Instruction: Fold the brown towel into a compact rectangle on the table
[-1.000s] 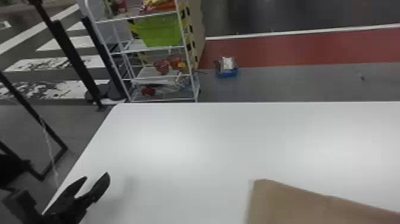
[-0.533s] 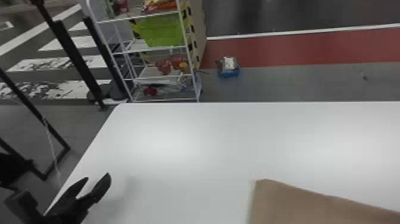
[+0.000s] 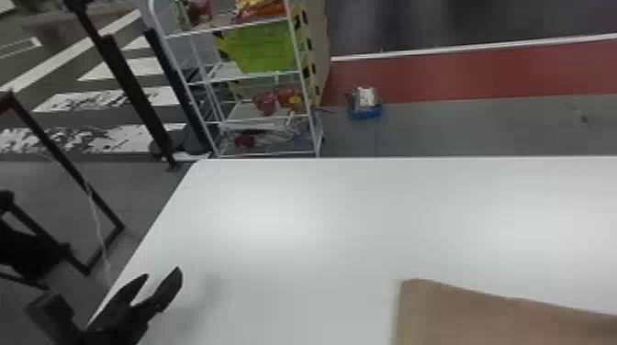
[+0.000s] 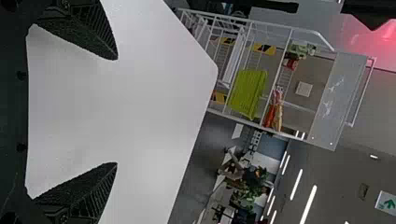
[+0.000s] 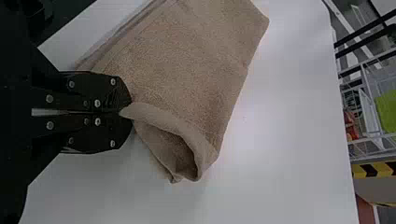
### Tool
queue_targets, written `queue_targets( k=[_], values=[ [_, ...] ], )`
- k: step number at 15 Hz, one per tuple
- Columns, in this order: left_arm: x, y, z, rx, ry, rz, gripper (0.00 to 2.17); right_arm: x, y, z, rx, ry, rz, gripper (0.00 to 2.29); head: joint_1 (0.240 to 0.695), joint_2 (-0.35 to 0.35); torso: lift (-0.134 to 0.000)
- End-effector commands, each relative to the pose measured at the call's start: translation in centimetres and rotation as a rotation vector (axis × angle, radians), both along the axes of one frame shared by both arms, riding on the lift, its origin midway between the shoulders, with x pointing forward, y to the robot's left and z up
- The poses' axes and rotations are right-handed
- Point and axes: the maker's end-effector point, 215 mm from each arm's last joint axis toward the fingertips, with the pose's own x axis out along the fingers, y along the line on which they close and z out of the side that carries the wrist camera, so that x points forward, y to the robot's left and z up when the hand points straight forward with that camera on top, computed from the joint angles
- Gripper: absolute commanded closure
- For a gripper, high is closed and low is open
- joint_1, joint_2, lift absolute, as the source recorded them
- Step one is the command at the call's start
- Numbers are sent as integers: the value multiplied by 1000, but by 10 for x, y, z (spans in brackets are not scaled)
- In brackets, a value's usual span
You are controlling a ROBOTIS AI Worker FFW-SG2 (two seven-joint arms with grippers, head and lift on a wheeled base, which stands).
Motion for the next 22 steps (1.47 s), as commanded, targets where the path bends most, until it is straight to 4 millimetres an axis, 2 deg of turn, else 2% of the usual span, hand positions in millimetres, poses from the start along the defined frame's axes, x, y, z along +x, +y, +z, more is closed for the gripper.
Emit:
queue_targets(
  k=[1,4,7,10,12,15,19,22],
  values=[
    [0,0,0,-1,-2,1,76,8,0,16,47,-44,-16,1420,695,276,-123],
    [0,0,3,1,-7,-1,76,16,8,44,117,-100,-25,1416,695,274,-123],
    [1,0,9,3,-18,-2,76,24,31,62,178,-120,-19,1416,695,282,-123],
    [2,1,19,19,-31,-6,76,36,76,68,246,-110,25,1416,695,320,-123],
    [1,2,20,19,-33,-7,76,38,115,65,282,-75,72,1416,695,350,-123],
    [0,4,21,19,-36,-7,76,43,155,72,329,-53,114,1413,695,350,-123],
    [-3,7,21,16,-36,-1,76,51,181,81,373,-42,129,1409,695,350,-123],
    [-5,10,22,11,-37,5,76,54,168,92,395,-48,99,1413,695,350,-123]
  ],
)
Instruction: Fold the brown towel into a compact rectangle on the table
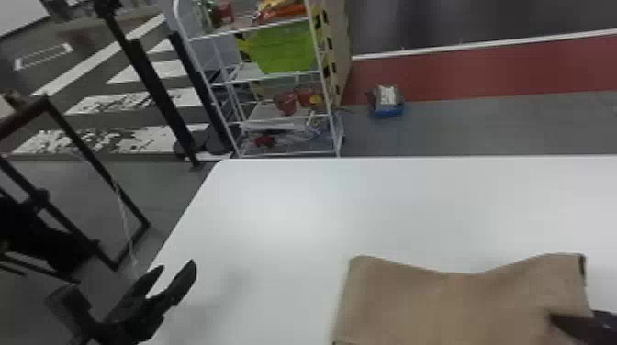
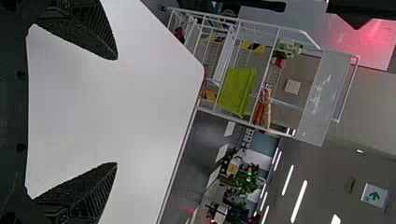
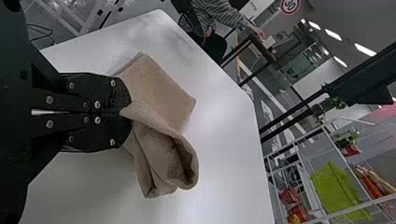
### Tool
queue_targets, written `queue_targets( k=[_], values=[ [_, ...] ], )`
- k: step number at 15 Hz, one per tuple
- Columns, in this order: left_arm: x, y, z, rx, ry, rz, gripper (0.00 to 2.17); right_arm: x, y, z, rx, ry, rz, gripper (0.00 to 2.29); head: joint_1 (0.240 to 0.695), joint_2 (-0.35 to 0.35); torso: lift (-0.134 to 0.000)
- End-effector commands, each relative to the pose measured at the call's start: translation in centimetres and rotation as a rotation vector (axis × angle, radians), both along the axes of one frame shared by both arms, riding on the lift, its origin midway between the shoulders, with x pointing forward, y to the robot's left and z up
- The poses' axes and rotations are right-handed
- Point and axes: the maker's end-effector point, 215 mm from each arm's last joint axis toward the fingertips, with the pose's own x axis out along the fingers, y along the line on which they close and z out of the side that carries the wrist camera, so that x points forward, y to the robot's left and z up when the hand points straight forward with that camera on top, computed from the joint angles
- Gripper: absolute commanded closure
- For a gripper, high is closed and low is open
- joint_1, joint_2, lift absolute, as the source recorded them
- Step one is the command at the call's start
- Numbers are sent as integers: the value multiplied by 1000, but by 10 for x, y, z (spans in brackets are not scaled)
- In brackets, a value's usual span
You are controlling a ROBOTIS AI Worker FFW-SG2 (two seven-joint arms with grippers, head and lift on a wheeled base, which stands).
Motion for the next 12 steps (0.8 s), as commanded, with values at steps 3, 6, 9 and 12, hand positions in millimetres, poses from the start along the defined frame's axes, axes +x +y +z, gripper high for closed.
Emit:
queue_targets(
  k=[3,6,9,12],
  values=[
    [-2,2,1,-3,-1,7,76,0,-34,34,65,-33,-67,1413,695,350,-123],
    [-3,1,1,-3,0,1,76,-4,-59,45,75,-48,-104,1409,695,350,-123],
    [-6,1,2,0,1,-1,76,-6,-61,44,74,-46,-107,1409,695,350,-123],
    [-4,-3,5,4,-2,-14,76,-7,-23,26,41,-16,-40,1409,695,350,-123]
  ],
)
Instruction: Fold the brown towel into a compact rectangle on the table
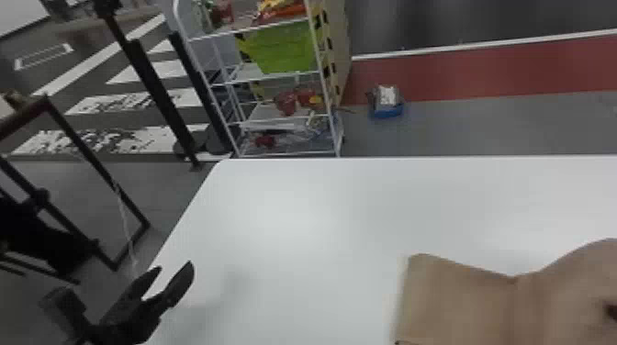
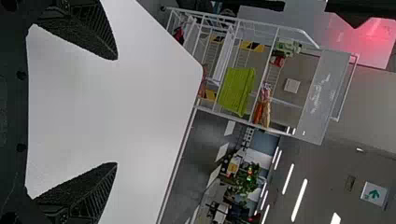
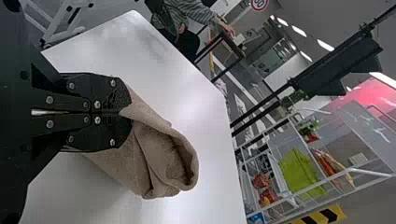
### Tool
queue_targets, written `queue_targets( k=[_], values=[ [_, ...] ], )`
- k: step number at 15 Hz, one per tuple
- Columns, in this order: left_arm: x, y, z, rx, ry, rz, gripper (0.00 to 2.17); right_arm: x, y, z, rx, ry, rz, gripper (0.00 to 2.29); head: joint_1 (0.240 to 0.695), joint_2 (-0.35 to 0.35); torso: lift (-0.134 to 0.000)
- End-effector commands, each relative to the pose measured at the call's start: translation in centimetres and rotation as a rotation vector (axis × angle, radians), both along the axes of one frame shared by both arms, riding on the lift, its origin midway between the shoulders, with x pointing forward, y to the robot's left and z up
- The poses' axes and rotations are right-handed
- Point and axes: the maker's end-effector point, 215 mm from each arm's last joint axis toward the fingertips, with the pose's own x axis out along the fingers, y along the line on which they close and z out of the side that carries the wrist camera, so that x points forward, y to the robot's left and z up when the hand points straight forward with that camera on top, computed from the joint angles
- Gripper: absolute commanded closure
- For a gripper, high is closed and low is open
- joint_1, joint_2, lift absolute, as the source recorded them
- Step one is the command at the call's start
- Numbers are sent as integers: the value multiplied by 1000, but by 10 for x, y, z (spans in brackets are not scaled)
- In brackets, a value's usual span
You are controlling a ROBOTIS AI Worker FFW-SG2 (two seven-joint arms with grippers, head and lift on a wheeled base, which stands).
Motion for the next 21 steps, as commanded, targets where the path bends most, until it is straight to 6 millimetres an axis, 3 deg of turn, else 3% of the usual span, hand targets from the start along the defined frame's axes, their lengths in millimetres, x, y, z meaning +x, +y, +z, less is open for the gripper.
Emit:
queue_targets(
  k=[1,6,8,9,10,11,13,21],
  values=[
    [1,-4,0,-3,-1,-6,76,-2,30,-18,-43,24,53,1409,695,350,-123],
    [1,-2,-2,-7,-1,-3,76,5,53,-49,-115,63,72,1409,695,350,-123],
    [2,-3,-3,-12,0,-5,76,8,63,-50,-123,62,89,1403,695,350,-123],
    [3,-4,-4,-13,0,-6,76,8,72,-52,-130,62,107,1281,695,350,-123],
    [3,-5,-4,-15,0,-8,76,9,78,-54,-141,60,111,917,695,350,-123],
    [2,-5,-5,-17,-1,-9,76,8,84,-57,-155,62,116,748,695,350,-123],
    [1,-3,-5,-18,0,-4,76,8,90,-62,-161,81,110,39,695,350,-123],
    [1,-1,-3,-20,-6,-2,76,-5,87,-45,-108,84,102,33,695,350,-123]
  ],
)
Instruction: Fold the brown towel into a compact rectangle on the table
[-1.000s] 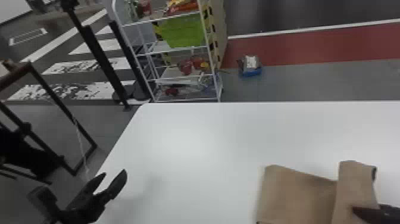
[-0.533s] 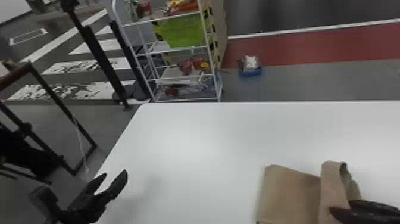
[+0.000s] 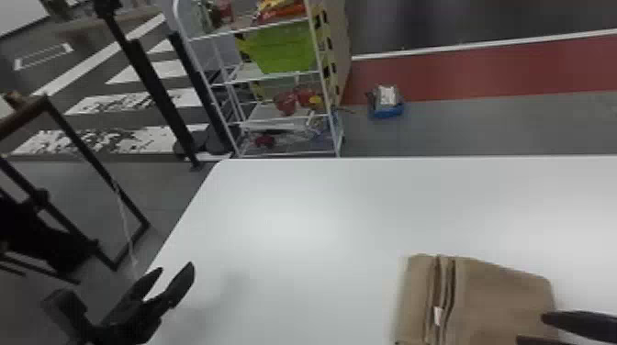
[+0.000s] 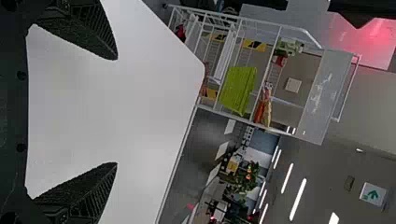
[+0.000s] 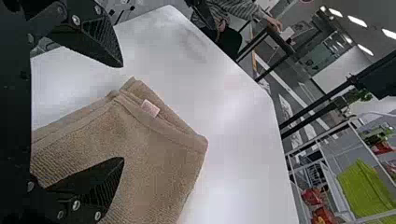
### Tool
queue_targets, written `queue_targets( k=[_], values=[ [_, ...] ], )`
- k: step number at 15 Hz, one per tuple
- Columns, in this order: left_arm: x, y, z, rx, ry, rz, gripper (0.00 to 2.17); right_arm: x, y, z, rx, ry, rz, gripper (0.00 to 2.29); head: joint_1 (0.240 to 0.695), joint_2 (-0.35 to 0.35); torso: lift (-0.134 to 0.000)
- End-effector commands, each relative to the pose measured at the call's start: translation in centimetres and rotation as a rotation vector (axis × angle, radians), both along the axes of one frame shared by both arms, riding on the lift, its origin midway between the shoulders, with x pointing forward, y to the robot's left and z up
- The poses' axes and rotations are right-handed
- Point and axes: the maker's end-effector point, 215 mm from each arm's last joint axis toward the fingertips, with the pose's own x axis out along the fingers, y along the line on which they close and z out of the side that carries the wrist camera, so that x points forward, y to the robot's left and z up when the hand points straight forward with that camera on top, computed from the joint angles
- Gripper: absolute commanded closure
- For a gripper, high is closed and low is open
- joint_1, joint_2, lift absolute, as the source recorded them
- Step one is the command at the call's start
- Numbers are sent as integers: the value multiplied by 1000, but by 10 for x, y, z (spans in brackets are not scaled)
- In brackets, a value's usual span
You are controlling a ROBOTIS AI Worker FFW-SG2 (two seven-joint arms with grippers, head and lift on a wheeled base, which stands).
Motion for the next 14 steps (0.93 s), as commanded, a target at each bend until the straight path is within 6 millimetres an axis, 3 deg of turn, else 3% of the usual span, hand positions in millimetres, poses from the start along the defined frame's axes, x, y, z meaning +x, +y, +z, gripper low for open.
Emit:
queue_targets(
  k=[1,3,4,6,8,9,10,11,14],
  values=[
    [0,-2,0,-3,-4,-3,76,-9,1,9,29,-4,7,46,695,350,-123],
    [1,-2,3,-1,-9,-6,76,-24,10,24,52,-25,62,211,695,350,-123],
    [1,-2,2,-2,-8,-6,76,-40,16,29,74,-18,118,431,695,350,-123],
    [0,-1,3,-2,-8,-4,76,-48,17,21,14,-66,161,1072,695,350,-123],
    [1,-1,3,-1,-8,-4,76,-54,8,12,-47,-86,176,1885,695,350,-123],
    [1,-2,3,0,-7,-6,76,-56,0,2,-115,-88,183,2067,695,350,-123],
    [3,-3,3,-1,-8,-7,76,-55,-5,-2,-153,-99,184,2074,695,350,-123],
    [3,-5,2,-1,-6,-10,76,-58,-9,-8,-182,-94,193,2256,695,350,-123],
    [6,-8,3,0,-5,-18,76,-61,-16,-20,-259,-90,212,2263,695,350,-123]
  ],
)
